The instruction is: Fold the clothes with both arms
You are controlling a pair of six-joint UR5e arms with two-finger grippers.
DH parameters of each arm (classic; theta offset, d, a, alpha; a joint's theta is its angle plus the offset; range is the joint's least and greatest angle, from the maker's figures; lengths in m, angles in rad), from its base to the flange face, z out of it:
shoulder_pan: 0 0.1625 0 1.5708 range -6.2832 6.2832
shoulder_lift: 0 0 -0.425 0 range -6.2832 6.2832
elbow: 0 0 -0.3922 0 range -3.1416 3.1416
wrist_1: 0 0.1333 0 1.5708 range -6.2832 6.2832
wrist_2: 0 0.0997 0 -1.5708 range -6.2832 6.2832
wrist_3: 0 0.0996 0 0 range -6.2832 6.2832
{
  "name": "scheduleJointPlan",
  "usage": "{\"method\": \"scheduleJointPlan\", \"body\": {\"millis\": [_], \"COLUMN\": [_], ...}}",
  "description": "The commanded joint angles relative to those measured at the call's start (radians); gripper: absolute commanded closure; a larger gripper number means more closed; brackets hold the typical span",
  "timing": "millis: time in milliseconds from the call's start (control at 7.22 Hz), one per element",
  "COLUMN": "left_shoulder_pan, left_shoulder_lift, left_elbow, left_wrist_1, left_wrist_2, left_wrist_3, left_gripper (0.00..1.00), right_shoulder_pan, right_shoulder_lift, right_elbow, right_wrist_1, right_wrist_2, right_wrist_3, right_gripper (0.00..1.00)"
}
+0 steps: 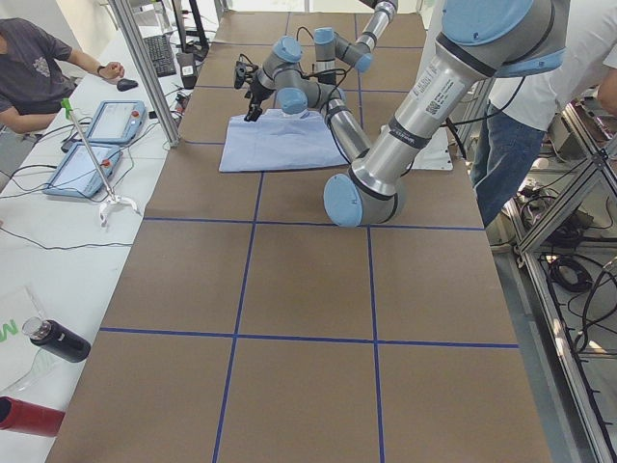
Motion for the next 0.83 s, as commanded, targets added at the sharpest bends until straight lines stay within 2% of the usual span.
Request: {"method": "scheduleJointPlan", "body": {"millis": [0, 277, 693], "left_shoulder_pan": [0.0, 0.001, 0.0], "left_shoulder_lift": [0.0, 0.0, 0.0], "left_elbow": [-0.003, -0.003, -0.003], "left_wrist_1": [0.001, 0.001, 0.001], "left_wrist_2": [0.0, 0.0, 0.0], "left_wrist_3": [0.0, 0.0, 0.0], "left_gripper": [0.02, 0.02, 0.02], "right_shoulder_pan": [-0.014, -0.03, -0.044], "right_shoulder_lift": [0.0, 0.003, 0.012], "right_elbow": [-0.032, -0.039, -0.048], "right_wrist_1": [0.0, -0.002, -0.003], "right_wrist_2": [0.016, 0.014, 0.013], "right_wrist_3": [0.0, 0.002, 0.002], "right_gripper": [0.43, 0.43, 0.62]}}
